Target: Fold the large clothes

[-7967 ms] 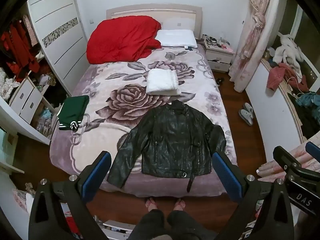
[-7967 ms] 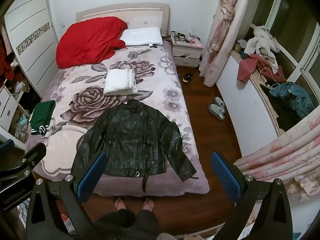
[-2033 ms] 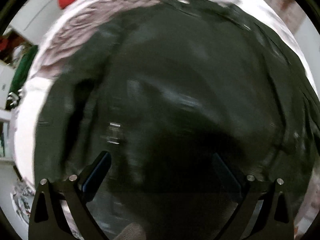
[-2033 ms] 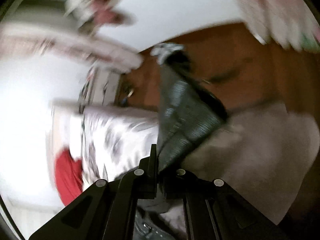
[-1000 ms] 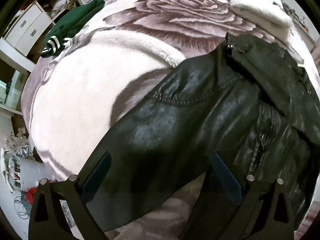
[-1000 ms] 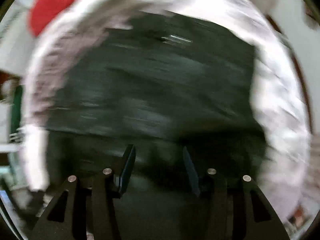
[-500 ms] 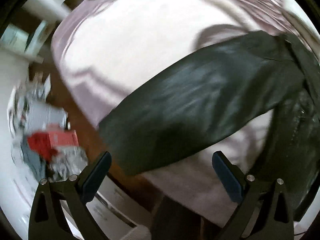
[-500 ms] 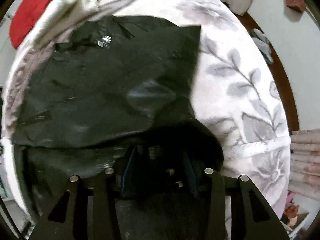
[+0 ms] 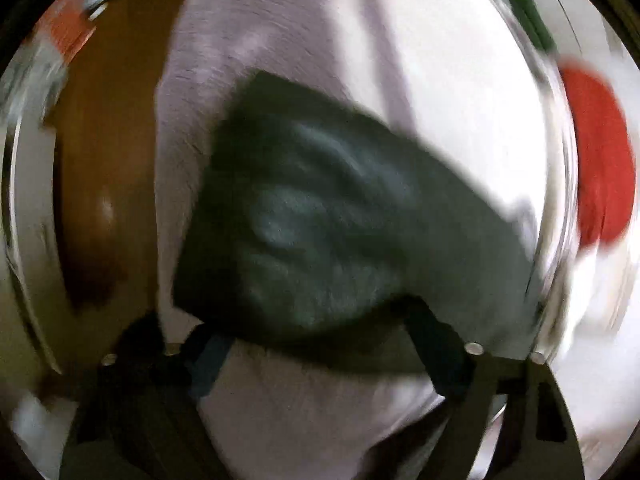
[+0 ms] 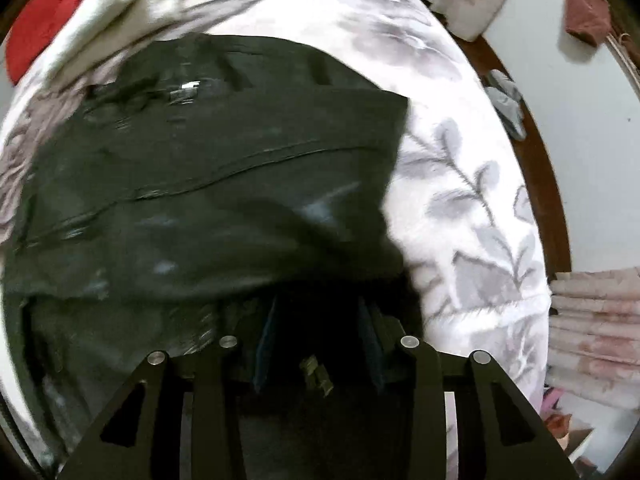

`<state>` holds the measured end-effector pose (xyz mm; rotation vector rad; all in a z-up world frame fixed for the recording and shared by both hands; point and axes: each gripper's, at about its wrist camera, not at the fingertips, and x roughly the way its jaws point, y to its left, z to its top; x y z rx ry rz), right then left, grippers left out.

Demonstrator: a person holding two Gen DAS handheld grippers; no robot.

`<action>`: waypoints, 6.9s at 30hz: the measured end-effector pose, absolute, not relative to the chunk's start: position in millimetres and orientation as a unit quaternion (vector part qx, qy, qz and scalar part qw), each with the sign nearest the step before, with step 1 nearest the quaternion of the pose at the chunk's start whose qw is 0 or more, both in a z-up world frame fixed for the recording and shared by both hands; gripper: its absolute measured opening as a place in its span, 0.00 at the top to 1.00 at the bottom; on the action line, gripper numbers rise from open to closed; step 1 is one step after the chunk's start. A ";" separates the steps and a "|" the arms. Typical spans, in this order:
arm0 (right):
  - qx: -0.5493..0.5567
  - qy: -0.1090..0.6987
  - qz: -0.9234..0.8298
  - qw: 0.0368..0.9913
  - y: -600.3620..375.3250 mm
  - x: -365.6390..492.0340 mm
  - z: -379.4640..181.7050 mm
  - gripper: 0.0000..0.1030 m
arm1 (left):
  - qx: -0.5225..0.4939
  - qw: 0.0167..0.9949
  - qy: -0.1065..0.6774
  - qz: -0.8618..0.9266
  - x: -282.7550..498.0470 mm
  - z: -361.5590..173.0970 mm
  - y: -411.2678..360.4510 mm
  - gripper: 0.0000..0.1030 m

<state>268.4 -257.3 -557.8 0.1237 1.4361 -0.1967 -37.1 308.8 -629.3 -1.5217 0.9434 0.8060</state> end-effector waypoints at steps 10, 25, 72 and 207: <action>0.034 0.653 0.028 0.756 -161.4 255.4 -518.5 0.60 | -0.562 0.665 0.304 0.385 -22.0 -556.5 369.3 0.90; 0.051 0.673 0.038 0.737 -67.1 282.5 -545.0 0.29 | -0.619 0.652 0.318 0.302 10.6 -623.1 407.7 0.41; 0.325 0.672 -0.049 0.663 -439.7 251.1 -548.8 0.19 | -0.008 0.790 0.597 -0.139 383.6 -527.6 -173.6 0.19; 0.091 0.755 0.218 0.612 41.4 442.9 -538.9 0.51 | -0.344 0.721 0.578 0.167 75.7 -567.3 119.4 0.70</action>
